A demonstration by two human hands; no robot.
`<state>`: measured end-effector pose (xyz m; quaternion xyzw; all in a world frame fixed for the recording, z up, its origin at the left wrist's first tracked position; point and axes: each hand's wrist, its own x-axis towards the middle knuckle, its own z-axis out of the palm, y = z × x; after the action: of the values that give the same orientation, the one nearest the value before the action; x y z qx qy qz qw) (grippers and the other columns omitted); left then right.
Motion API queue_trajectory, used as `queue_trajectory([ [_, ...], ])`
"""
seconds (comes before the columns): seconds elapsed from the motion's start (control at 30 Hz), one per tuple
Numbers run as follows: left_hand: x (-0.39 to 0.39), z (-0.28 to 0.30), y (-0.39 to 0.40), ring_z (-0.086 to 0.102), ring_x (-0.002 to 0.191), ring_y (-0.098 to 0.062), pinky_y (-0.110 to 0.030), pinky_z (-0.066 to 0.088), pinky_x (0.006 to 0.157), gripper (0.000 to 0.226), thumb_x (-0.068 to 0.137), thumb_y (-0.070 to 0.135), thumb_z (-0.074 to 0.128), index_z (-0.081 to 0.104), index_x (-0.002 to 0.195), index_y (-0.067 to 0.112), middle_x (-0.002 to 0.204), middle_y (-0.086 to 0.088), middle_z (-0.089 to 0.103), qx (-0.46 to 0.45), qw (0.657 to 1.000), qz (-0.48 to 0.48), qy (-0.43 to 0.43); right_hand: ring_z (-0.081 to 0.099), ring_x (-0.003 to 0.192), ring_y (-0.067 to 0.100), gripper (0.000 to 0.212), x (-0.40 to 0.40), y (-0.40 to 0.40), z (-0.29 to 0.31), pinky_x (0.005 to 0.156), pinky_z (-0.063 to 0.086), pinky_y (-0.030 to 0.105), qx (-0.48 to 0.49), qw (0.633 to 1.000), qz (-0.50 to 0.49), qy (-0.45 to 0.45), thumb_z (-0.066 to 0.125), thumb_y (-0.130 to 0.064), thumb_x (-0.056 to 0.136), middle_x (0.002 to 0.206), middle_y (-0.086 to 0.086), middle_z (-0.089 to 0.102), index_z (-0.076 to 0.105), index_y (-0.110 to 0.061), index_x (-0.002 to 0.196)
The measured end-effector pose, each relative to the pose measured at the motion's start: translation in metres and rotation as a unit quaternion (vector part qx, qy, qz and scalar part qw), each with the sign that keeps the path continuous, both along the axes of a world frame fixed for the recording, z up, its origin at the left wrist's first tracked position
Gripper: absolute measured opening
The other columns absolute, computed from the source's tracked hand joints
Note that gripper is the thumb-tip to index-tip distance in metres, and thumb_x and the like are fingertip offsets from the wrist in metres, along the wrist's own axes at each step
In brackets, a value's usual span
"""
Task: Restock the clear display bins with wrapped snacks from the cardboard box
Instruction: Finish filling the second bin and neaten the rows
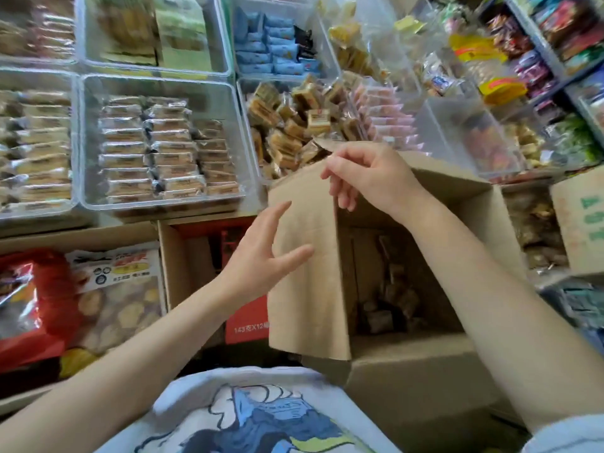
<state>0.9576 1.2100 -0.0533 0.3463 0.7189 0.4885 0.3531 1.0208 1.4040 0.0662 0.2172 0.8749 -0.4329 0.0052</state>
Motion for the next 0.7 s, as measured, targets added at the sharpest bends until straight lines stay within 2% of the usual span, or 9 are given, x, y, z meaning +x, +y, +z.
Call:
queue_trajectory([
  [0.1, 0.044, 0.005, 0.03, 0.014, 0.151, -0.004, -0.036, 0.02, 0.12, 0.093, 0.082, 0.06, 0.07, 0.014, 0.156, 0.049, 0.164, 0.016, 0.013, 0.026, 0.999, -0.004, -0.022, 0.066, 0.059, 0.018, 0.019, 0.042, 0.028, -0.007, 0.056, 0.056, 0.027, 0.018, 0.999, -0.011, -0.047, 0.058, -0.022, 0.101, 0.073, 0.004, 0.069, 0.069, -0.01, 0.092],
  [0.23, 0.078, -0.006, 0.048, -0.003, 0.154, -0.005, -0.049, 0.015, 0.123, 0.085, 0.092, 0.028, 0.071, 0.017, 0.15, 0.06, 0.166, 0.019, -0.003, 0.026, 0.998, 0.013, -0.052, 0.067, 0.061, 0.013, 0.013, 0.078, 0.072, -0.075, 0.059, 0.058, 0.03, 0.078, 0.98, 0.014, -0.182, 0.06, -0.029, 0.098, 0.077, -0.002, 0.068, 0.067, -0.02, 0.09],
  [0.3, 0.084, -0.012, 0.049, 0.0, 0.154, -0.004, -0.053, 0.017, 0.123, 0.079, 0.094, 0.02, 0.067, 0.026, 0.15, 0.057, 0.167, 0.016, 0.001, 0.032, 0.998, 0.036, -0.044, 0.066, 0.069, 0.012, 0.007, 0.092, 0.091, -0.124, 0.055, 0.053, 0.025, 0.135, 0.936, 0.068, -0.317, 0.061, -0.03, 0.097, 0.089, -0.005, 0.065, 0.063, -0.024, 0.099],
  [0.33, 0.086, -0.014, 0.05, 0.002, 0.154, -0.004, -0.055, 0.02, 0.123, 0.076, 0.094, 0.02, 0.066, 0.028, 0.15, 0.055, 0.167, 0.015, 0.003, 0.036, 0.998, 0.046, -0.036, 0.064, 0.074, 0.013, 0.013, 0.101, 0.097, -0.148, 0.057, 0.051, 0.024, 0.157, 0.904, 0.112, -0.381, 0.06, -0.029, 0.098, 0.096, -0.004, 0.064, 0.064, -0.022, 0.108],
  [0.4, 0.089, -0.016, 0.052, 0.006, 0.153, 0.0, -0.054, 0.026, 0.121, 0.072, 0.091, 0.026, 0.063, 0.031, 0.149, 0.055, 0.167, 0.015, 0.006, 0.041, 0.997, 0.064, -0.033, 0.063, 0.09, 0.017, 0.018, 0.128, 0.103, -0.196, 0.07, 0.051, 0.029, 0.144, 0.834, 0.197, -0.495, 0.06, -0.026, 0.098, 0.115, 0.002, 0.065, 0.062, -0.013, 0.111],
  [0.47, 0.092, -0.016, 0.054, 0.012, 0.152, 0.001, -0.05, 0.03, 0.12, 0.071, 0.088, 0.031, 0.062, 0.032, 0.144, 0.062, 0.167, 0.017, 0.01, 0.044, 0.995, 0.08, -0.038, 0.06, 0.11, 0.023, 0.037, 0.163, 0.101, -0.229, 0.086, 0.049, 0.034, 0.126, 0.762, 0.262, -0.579, 0.064, -0.029, 0.097, 0.128, 0.001, 0.06, 0.059, -0.009, 0.127],
  [0.53, 0.094, -0.016, 0.054, 0.018, 0.15, 0.001, -0.047, 0.034, 0.118, 0.069, 0.084, 0.04, 0.062, 0.032, 0.139, 0.069, 0.166, 0.02, 0.012, 0.045, 0.994, 0.091, -0.039, 0.059, 0.117, 0.028, 0.057, 0.195, 0.1, -0.258, 0.091, 0.052, 0.038, 0.137, 0.705, 0.33, -0.612, 0.068, -0.039, 0.092, 0.138, 0.005, 0.057, 0.053, -0.014, 0.14],
  [0.6, 0.095, -0.017, 0.055, 0.02, 0.149, 0.001, -0.044, 0.036, 0.117, 0.068, 0.083, 0.044, 0.06, 0.031, 0.137, 0.071, 0.165, 0.021, 0.013, 0.042, 0.994, 0.096, -0.03, 0.061, 0.114, 0.029, 0.064, 0.209, 0.099, -0.274, 0.088, 0.054, 0.039, 0.14, 0.699, 0.347, -0.609, 0.069, -0.041, 0.09, 0.139, 0.008, 0.056, 0.047, -0.017, 0.145],
  [0.7, 0.096, -0.018, 0.058, 0.021, 0.149, 0.001, -0.042, 0.036, 0.117, 0.07, 0.087, 0.033, 0.061, 0.032, 0.138, 0.07, 0.165, 0.021, 0.015, 0.035, 0.993, 0.108, -0.021, 0.061, 0.115, 0.029, 0.064, 0.21, 0.102, -0.283, 0.088, 0.054, 0.037, 0.144, 0.686, 0.371, -0.609, 0.073, -0.035, 0.089, 0.137, 0.007, 0.057, 0.049, -0.012, 0.143],
])
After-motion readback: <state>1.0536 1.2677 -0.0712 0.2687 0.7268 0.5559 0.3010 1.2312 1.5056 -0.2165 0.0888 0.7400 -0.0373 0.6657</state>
